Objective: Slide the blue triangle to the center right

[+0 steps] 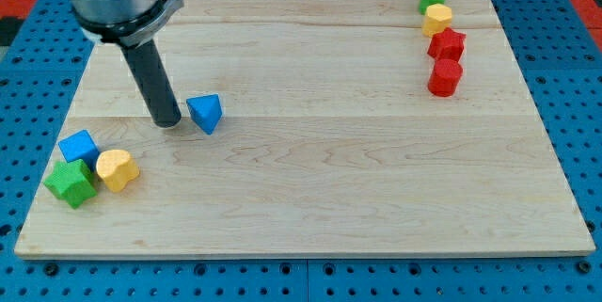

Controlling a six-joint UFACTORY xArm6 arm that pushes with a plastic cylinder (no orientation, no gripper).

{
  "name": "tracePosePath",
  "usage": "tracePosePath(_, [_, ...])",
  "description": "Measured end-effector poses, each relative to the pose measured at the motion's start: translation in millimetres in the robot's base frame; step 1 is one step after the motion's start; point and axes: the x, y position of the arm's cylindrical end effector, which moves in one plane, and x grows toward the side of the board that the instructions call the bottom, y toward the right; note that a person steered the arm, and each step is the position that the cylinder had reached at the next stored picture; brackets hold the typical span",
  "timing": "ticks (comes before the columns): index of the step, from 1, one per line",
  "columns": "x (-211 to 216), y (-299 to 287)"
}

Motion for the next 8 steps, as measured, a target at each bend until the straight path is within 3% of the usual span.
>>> tracePosePath(4, [-12, 90])
tracePosePath(8, [43, 105])
